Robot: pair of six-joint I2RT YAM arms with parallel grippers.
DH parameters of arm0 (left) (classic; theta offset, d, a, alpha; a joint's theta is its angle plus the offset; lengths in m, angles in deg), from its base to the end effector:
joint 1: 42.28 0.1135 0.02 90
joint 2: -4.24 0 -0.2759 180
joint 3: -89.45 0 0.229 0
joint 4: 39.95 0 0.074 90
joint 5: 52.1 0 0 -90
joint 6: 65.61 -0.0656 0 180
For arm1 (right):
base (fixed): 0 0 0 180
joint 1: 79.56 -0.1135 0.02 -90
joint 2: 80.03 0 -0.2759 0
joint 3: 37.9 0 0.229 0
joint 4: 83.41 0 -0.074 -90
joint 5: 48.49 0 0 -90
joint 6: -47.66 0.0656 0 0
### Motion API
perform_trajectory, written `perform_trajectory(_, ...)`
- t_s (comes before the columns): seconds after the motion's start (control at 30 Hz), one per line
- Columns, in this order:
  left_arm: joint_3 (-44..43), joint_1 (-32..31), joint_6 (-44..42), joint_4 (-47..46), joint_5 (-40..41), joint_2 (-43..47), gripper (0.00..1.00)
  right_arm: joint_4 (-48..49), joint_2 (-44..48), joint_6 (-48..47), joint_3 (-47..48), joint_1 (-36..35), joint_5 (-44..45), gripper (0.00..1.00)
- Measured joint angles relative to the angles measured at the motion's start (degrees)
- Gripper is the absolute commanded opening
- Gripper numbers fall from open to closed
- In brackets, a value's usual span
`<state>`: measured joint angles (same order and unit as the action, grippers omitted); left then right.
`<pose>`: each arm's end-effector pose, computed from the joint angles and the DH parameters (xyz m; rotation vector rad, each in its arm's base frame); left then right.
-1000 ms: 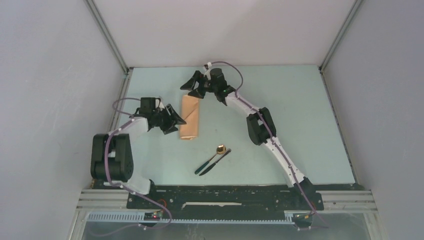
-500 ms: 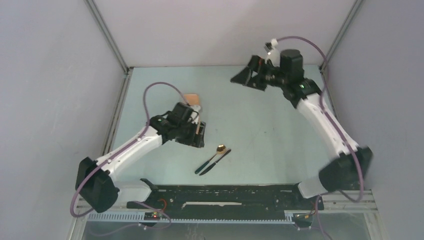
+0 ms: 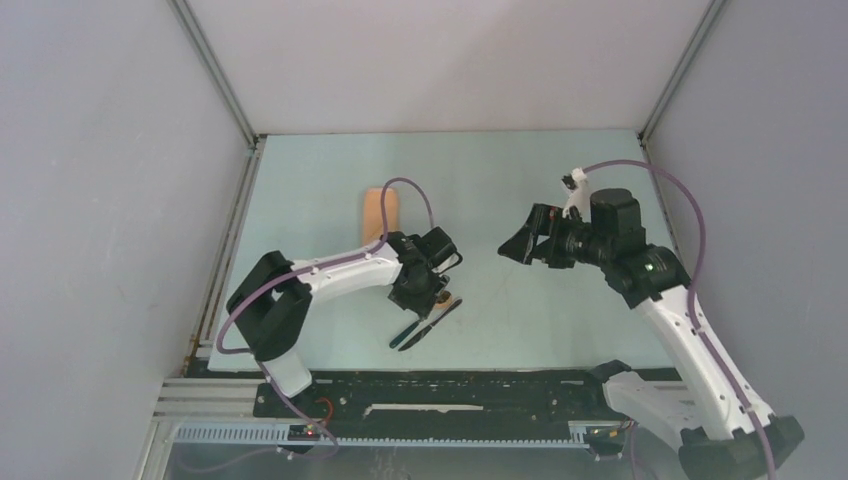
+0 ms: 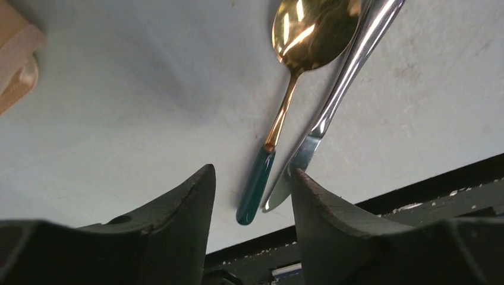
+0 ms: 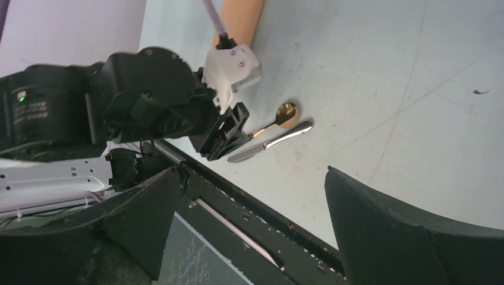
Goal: Fold the napkin into a case and place the utensils inside
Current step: Pick up the spoon from the center of the board.
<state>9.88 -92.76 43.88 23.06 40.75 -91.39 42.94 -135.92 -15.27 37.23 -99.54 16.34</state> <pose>0.1893 -0.2244 0.1877 0.7827 2.8496 -0.1019 0.1705 0.0917 0.3420 -0.1250 2.2589 0.9327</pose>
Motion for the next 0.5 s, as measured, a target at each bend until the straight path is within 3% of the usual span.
perform_trajectory(0.5,-5.5,-1.0,0.0,-2.5,-0.2,-10.5,0.31,-6.8,10.6,-2.7,-1.7,3.5,5.9,0.99)
